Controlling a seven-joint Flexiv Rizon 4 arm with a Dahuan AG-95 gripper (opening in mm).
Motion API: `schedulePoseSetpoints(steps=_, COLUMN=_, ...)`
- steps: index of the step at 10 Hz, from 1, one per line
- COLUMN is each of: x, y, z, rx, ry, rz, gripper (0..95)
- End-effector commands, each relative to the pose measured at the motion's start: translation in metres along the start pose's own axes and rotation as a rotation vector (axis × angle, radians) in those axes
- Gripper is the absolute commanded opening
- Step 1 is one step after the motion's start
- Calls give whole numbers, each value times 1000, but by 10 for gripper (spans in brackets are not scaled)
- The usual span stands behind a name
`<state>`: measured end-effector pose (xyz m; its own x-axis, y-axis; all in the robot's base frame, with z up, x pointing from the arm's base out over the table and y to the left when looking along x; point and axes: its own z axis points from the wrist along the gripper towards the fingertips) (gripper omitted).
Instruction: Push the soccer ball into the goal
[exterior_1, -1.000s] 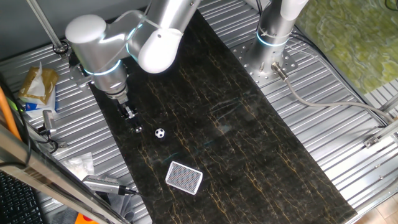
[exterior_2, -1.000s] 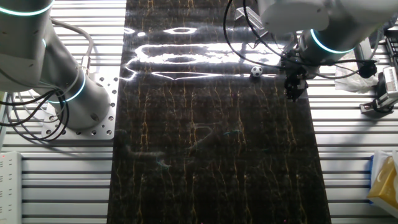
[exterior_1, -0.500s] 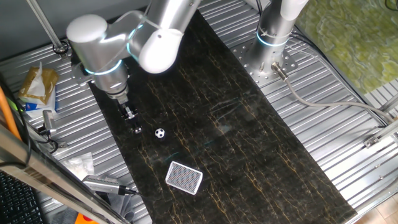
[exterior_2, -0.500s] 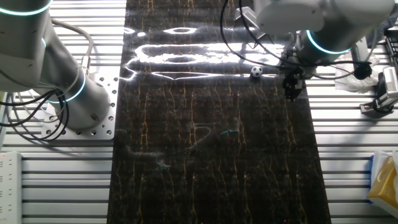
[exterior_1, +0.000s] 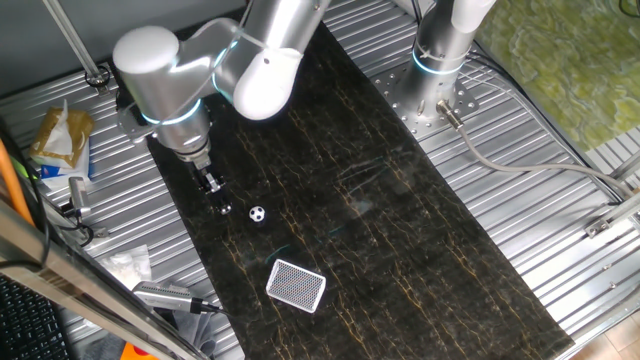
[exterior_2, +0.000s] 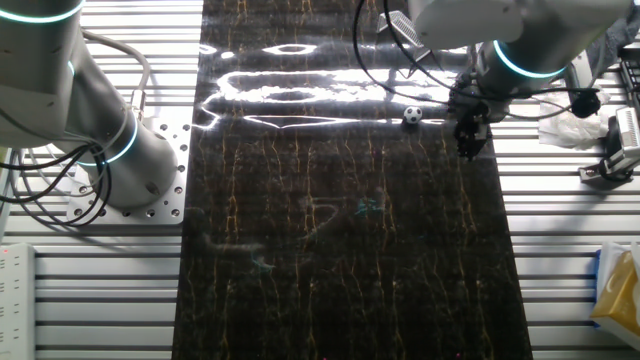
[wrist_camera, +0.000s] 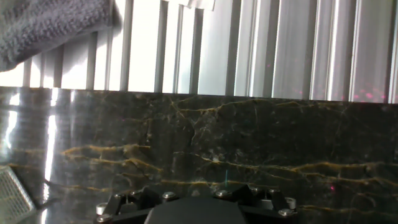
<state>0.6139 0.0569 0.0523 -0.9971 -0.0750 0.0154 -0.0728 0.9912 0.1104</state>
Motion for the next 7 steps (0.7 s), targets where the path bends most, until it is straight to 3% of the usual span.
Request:
schedulePoseSetpoints(steps=1, x=2, y=-1, z=-1, rx=17, ry=-9, rz=-29, gripper=570)
schedulePoseSetpoints(steps=2, x=2, y=-1, z=-1, rx=24, ry=-9, rz=-107, gripper=570)
schedulePoseSetpoints(steps=3, x=2, y=-1, z=-1, rx=18, ry=-8, rz=-143, gripper=760)
schedulePoseSetpoints(steps=7, x=2, y=-1, z=-1, rx=21, ry=8, rz=-174, gripper=760)
